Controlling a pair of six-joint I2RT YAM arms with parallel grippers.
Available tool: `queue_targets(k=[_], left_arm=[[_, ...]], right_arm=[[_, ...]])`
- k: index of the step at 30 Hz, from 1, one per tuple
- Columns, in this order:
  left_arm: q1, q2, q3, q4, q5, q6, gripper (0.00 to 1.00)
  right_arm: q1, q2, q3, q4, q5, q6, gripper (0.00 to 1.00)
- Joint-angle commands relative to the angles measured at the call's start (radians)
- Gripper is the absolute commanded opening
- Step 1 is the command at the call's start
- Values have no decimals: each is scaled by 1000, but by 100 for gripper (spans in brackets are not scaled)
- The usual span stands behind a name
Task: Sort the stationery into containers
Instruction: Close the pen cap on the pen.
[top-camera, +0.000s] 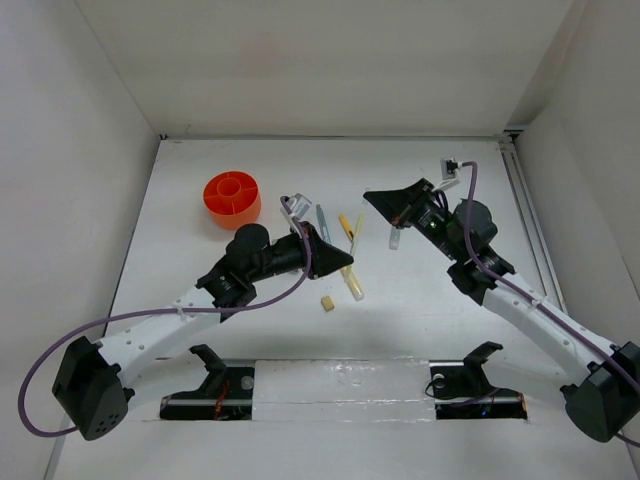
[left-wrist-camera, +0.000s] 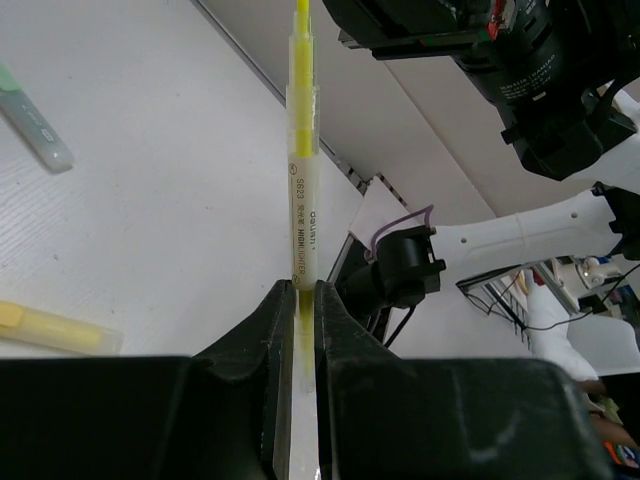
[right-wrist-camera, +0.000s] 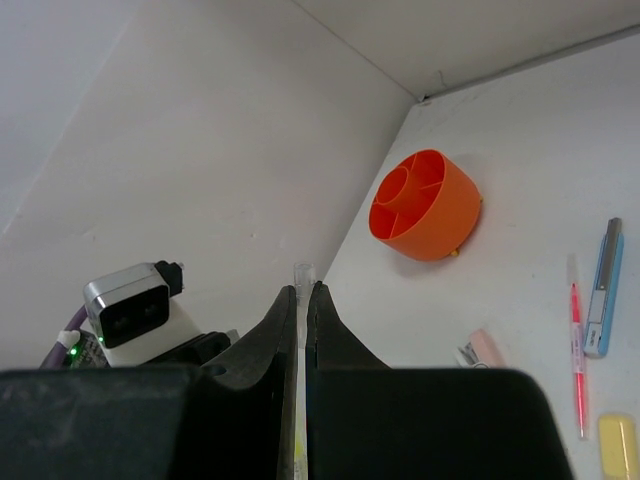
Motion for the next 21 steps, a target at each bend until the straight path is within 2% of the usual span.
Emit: queue_targets(k=[1,21], left_arm=[[3,-27,16,34,-16,18,0],[3,2,34,15,-34,37,0]], right_arm=[[15,-1,3,77,-9,3,0],[15,9,3,97,-47,-6,0]])
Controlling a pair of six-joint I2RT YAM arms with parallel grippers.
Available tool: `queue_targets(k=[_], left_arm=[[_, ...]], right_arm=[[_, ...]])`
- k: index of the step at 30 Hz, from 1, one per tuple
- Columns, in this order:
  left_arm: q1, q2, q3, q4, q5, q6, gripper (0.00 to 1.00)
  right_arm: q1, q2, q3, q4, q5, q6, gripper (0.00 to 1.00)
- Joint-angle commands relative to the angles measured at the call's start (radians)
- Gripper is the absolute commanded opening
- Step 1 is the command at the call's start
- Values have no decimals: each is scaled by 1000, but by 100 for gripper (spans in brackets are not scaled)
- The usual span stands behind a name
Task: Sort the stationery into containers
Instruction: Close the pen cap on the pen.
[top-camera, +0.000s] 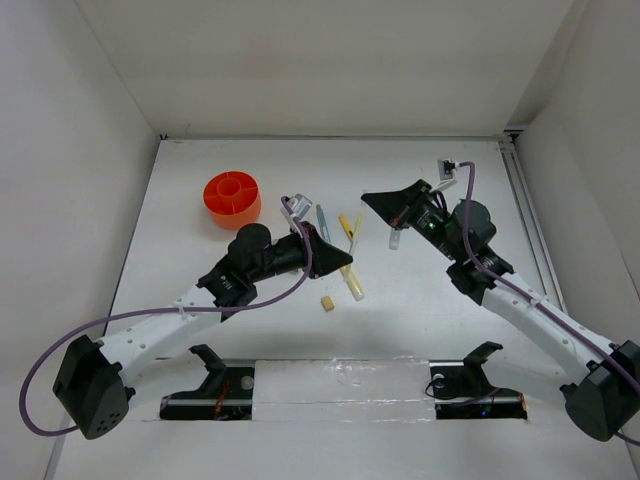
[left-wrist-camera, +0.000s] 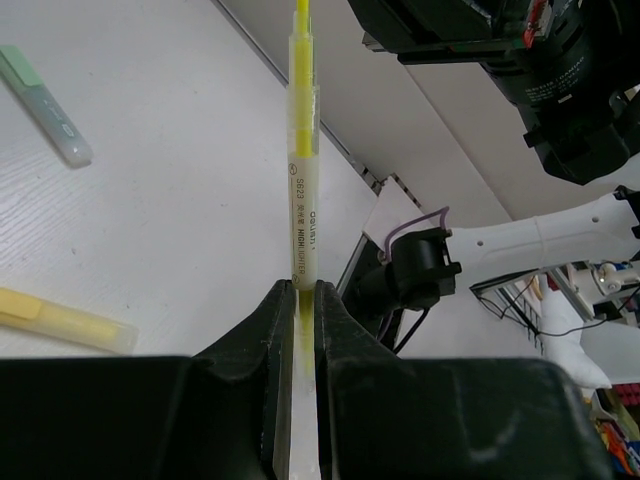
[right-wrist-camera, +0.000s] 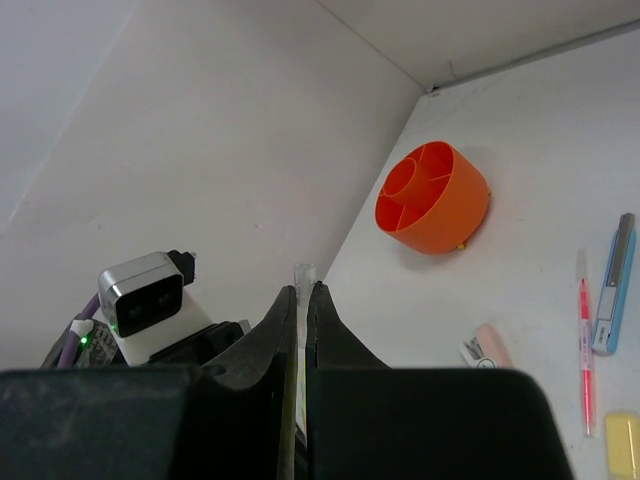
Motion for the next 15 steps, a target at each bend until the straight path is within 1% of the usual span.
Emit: queue_targets(k=[1,15], left_arm=[[3,-5,34,32,-6,20,0],[3,-5,52,22,-27,20,0]], right_arm=[[7,0,5,92,-25,-6,0],[7,29,-4,92,-25,-6,0]])
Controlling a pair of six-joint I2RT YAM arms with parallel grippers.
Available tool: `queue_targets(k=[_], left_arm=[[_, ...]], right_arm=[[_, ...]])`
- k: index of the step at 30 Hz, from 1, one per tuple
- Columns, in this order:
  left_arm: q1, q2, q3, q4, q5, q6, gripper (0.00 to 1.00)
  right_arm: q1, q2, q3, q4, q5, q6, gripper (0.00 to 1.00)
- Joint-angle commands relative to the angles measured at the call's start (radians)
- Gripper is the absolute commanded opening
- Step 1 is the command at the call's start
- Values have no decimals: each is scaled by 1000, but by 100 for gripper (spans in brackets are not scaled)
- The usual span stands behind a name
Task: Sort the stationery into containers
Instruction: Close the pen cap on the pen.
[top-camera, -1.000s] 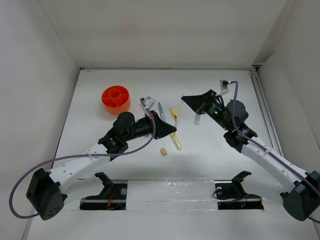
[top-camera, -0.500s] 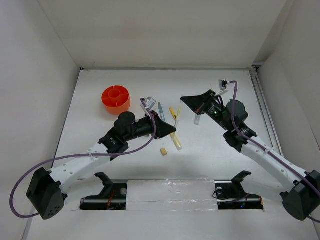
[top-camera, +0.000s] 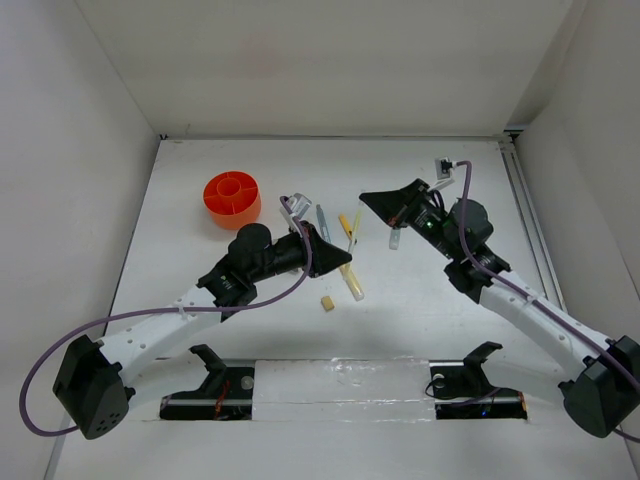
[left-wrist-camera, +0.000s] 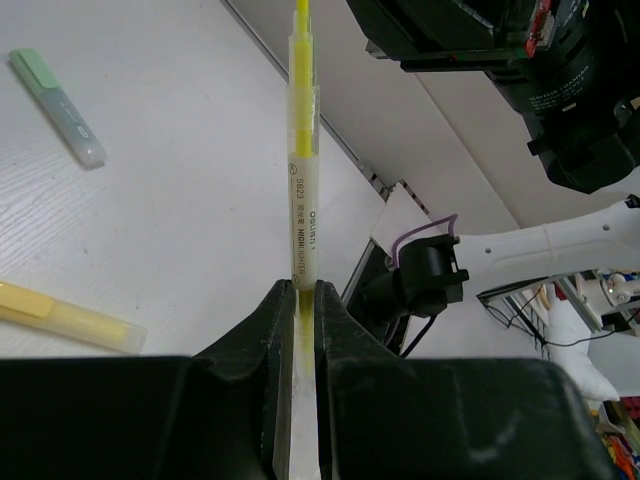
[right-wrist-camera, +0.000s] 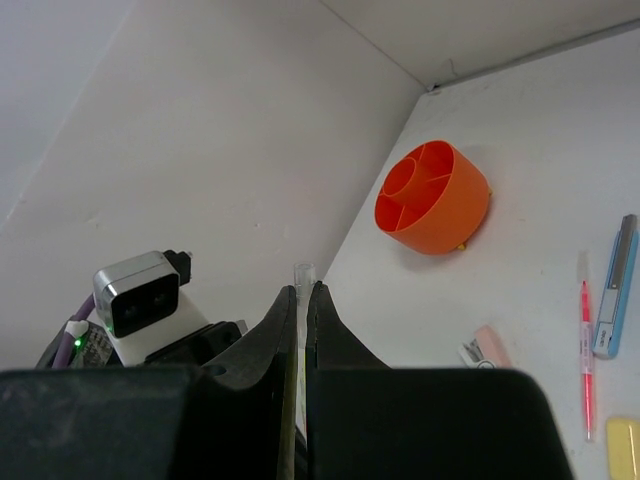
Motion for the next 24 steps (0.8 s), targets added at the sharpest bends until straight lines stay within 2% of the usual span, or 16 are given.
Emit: queue_targets(k=[1,24], left_arm=[[3,-5,52,31,1,16,0],[3,-5,43,31,10,16,0]], right_arm=[[7,8,-4,67,-16,-6,0],[-31,-1,16,67,-16,-15,0]])
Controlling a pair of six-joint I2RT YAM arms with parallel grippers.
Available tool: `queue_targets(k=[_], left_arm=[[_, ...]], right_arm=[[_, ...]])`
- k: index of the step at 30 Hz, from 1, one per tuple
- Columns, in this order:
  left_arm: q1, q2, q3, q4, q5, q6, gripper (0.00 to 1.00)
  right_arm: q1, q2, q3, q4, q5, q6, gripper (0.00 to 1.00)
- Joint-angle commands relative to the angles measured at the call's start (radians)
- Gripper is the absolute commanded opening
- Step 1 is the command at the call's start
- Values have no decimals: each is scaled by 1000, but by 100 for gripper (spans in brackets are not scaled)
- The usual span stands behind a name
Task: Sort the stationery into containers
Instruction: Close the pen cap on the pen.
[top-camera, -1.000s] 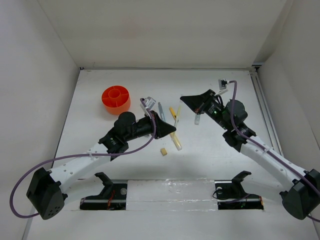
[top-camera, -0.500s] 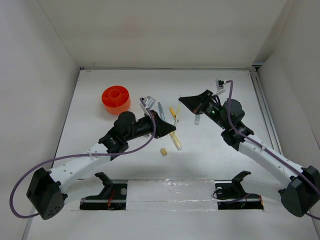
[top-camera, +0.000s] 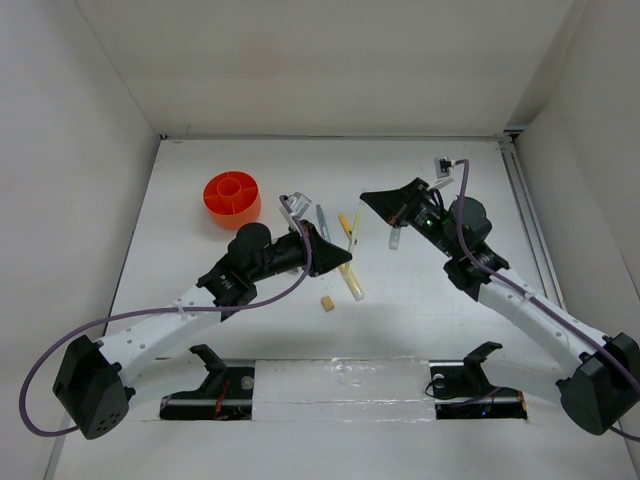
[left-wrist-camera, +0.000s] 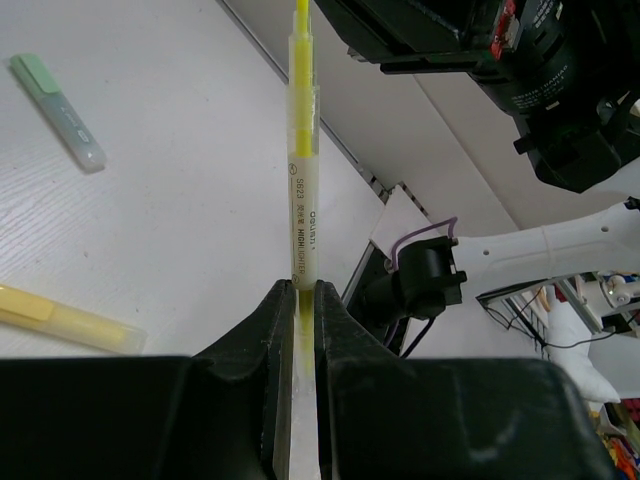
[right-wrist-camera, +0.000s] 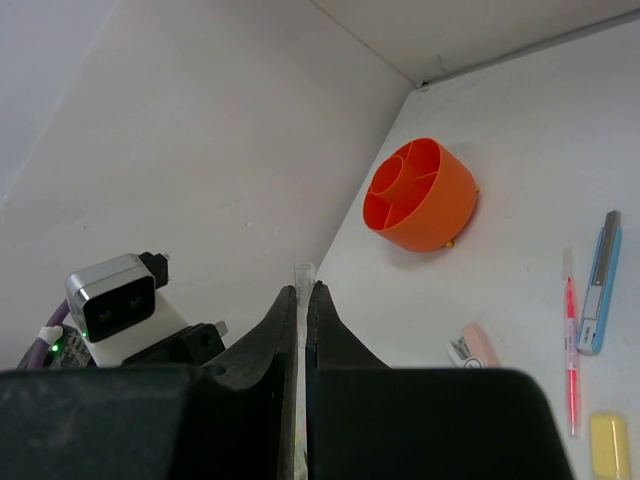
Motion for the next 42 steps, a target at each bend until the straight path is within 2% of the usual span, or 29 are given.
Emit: queue_targets(k=[1,42], left_arm=[[3,-5,36,32,13,16,0],[3,6,54,20,3,26,0]], right_arm=[[-10,-23,17,66,1,-11,0],[-10,-13,8,66,-28,-20,0]])
